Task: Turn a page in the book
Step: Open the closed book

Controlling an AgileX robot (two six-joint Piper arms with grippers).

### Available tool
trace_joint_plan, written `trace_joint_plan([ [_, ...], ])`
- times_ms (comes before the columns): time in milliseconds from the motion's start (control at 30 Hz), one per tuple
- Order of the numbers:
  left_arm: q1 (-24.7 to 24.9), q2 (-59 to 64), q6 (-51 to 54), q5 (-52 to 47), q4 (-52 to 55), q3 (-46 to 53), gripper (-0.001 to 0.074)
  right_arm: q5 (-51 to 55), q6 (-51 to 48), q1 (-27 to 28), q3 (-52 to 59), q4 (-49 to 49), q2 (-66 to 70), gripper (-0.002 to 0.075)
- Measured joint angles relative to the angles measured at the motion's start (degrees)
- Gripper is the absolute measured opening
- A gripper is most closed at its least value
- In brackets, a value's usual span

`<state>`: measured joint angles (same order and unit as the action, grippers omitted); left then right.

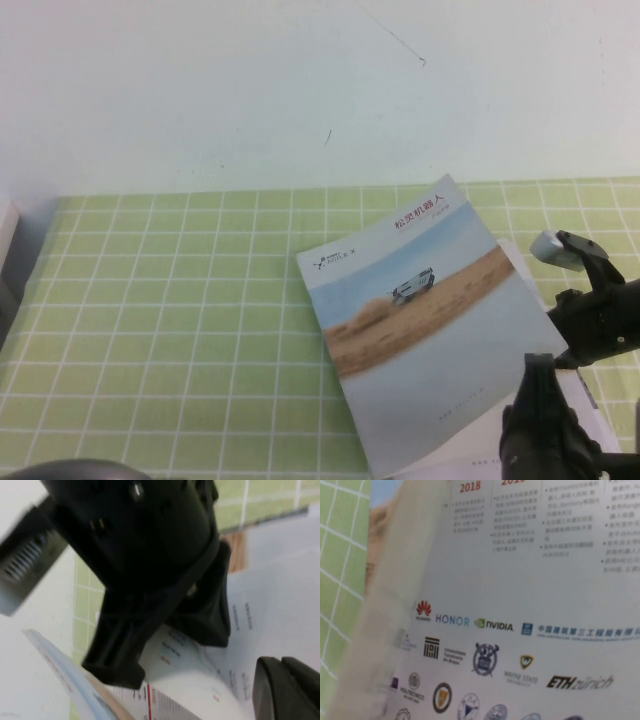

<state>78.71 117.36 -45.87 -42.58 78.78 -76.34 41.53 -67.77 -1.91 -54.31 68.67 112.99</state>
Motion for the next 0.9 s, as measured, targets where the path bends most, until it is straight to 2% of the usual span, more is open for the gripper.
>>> trace_joint_plan([
  [200,-3.24,2.89,0.1,-1.2,2.0,0.0,-0.0004,0.31,0.0,0.0,0.0,0.0,0.13,0.0018],
  [433,-4.44,3.02,-1.19,-1.93,4.9,0.0,-0.0004,0.4,0.0,0.0,0.0,0.82,0.12,0.0018],
  [900,-7.7,3.02,-0.02,-16.99,1.37,0.0,-0.0004,-0.16,-0.22,0.0,0.0,2.35,0.39,0.0018],
])
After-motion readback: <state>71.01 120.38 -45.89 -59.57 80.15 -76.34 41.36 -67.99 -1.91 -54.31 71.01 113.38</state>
